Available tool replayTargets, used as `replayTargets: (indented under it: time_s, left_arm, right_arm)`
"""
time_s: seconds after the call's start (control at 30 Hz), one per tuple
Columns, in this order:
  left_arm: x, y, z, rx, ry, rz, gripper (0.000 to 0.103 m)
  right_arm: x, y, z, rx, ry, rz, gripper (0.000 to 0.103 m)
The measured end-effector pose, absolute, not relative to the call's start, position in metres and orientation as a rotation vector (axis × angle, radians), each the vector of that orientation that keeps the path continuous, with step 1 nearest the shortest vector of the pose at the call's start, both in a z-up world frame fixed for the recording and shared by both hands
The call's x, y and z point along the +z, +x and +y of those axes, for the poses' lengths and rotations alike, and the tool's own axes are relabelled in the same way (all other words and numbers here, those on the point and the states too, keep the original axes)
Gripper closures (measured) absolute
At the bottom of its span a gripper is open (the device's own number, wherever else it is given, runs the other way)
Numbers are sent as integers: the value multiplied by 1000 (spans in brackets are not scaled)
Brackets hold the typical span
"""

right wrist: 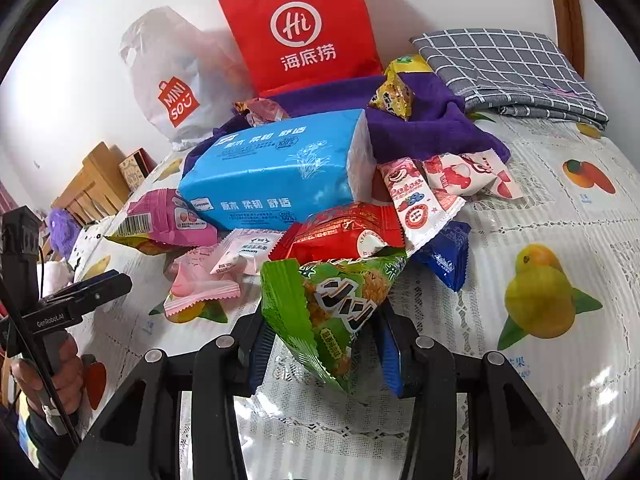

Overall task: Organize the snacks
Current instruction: 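Grasp the green snack packet with the right tool while the left tool grasps a pink-yellow bag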

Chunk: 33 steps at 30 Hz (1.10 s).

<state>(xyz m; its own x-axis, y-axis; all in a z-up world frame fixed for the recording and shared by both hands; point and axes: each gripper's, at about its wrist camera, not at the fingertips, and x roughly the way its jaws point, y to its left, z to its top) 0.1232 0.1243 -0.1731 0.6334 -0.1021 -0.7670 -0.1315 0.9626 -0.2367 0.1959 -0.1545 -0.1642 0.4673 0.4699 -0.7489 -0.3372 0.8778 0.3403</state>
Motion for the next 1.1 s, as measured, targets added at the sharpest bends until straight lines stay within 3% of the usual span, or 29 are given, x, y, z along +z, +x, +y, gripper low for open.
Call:
replayTargets:
  time_s: [0.67, 0.73, 1.1]
  left_arm:
    - [-153, 110, 130, -56, -353, 762, 19]
    - [-147, 115, 134, -86, -429, 748, 11]
    - [-150, 181, 110, -56, -374, 810, 10]
  right_arm:
    - [-165, 197, -163, 467, 192, 967, 57]
    - [-165, 197, -163, 466, 193, 966, 57]
    - [-165, 197, -164, 465, 199, 969, 58]
